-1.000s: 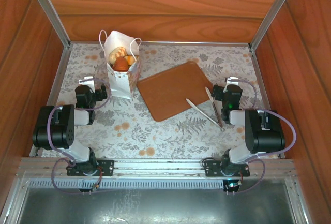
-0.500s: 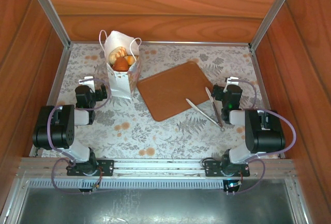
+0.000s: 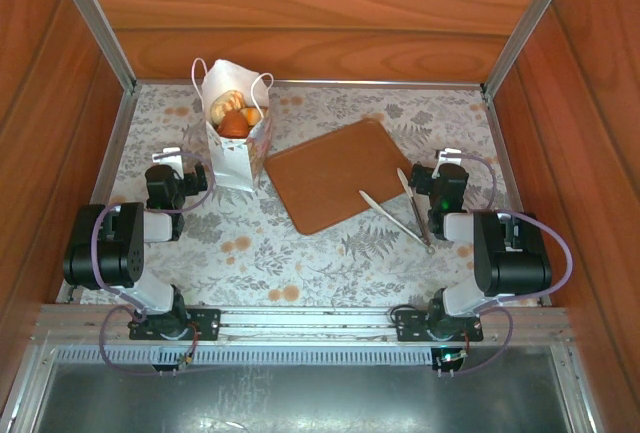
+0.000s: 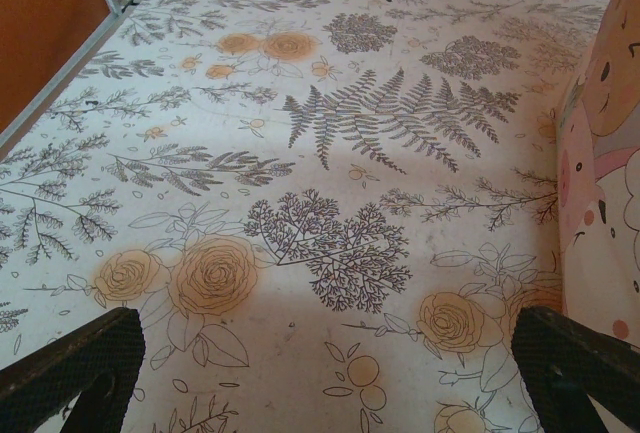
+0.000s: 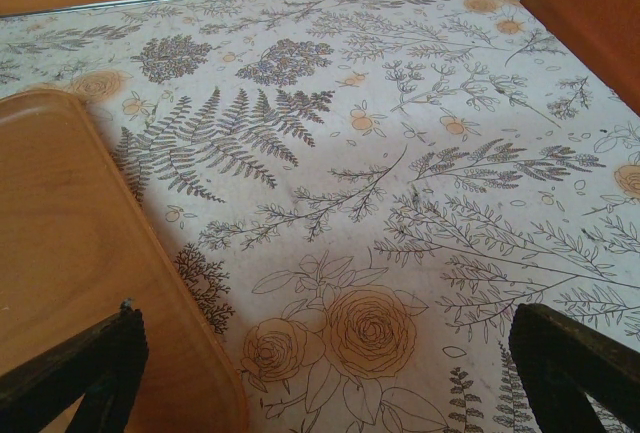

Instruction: Take the fake bread out of the paper bag

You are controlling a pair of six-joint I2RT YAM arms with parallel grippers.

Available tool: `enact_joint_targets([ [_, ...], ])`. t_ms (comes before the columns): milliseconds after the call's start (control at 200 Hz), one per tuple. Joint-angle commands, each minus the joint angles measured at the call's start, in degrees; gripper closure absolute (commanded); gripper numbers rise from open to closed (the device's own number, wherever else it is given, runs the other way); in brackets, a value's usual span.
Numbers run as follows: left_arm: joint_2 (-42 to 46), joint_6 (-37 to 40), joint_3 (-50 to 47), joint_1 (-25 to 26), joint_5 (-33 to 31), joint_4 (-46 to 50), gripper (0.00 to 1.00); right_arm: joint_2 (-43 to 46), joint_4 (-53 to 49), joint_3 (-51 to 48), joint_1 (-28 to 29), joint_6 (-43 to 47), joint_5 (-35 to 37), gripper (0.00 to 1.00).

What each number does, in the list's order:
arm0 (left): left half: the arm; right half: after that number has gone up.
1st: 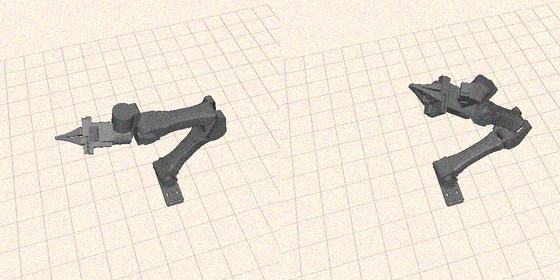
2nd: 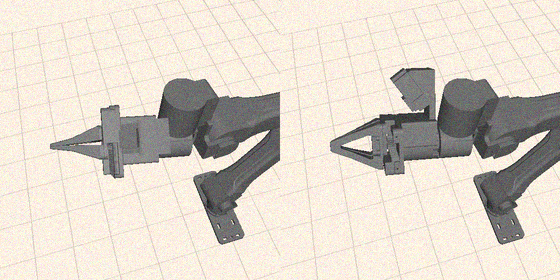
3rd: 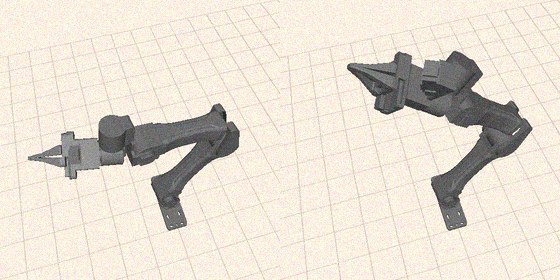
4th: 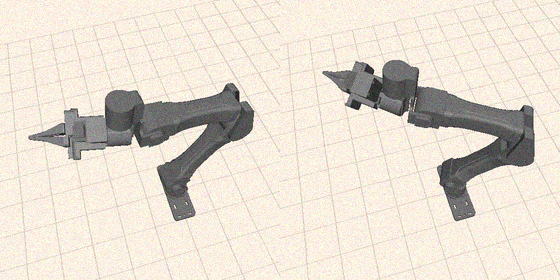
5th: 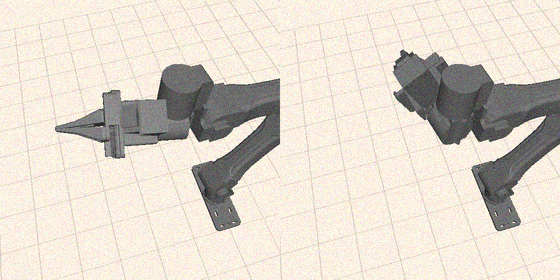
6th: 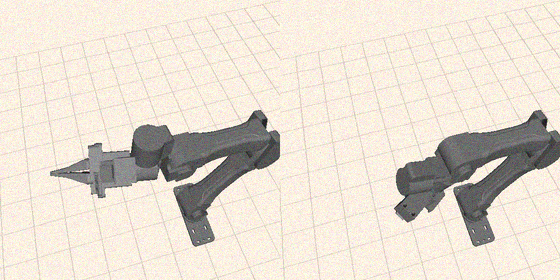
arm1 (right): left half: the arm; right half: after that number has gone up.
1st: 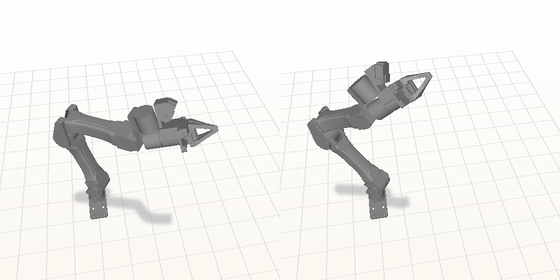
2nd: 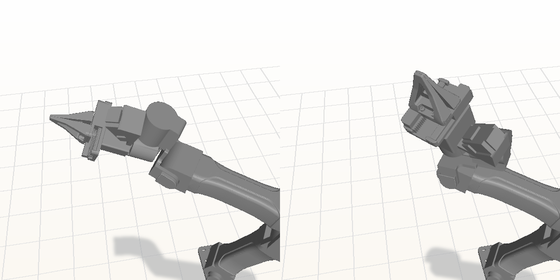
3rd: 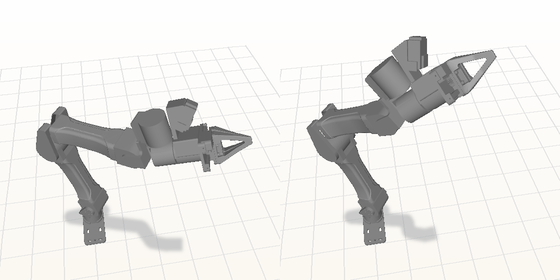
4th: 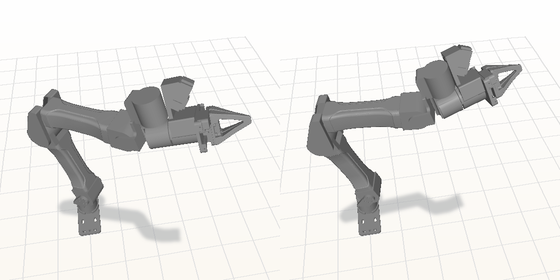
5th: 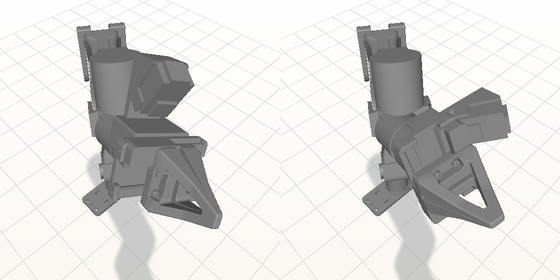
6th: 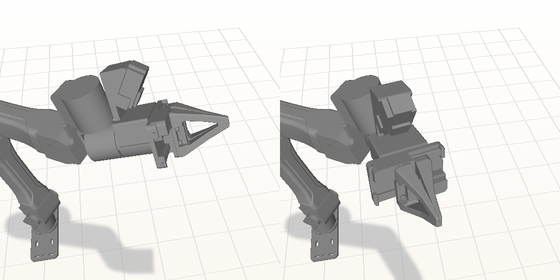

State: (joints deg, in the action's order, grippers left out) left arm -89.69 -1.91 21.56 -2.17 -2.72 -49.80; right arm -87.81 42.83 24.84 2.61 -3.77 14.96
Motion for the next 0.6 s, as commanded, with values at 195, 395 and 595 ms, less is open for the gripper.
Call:
enact_joint_targets([
  [195,-0.4,0.4,1.0,0.3,-0.1,-1.2,0.0,0.6,0.3,0.6,0.3,-0.7,0.9,0.0],
  [395,0.4,0.0,0.3,0.2,-0.9,-1.3,0.0,0.6,0.3,0.6,0.3,-0.7,0.9,0.0],
  [595,4.3,-1.2,-1.5,0.1,-3.6,-1.2,0.0,0.9,0.7,0.8,0.3,-0.3,0.8,0.0],
])
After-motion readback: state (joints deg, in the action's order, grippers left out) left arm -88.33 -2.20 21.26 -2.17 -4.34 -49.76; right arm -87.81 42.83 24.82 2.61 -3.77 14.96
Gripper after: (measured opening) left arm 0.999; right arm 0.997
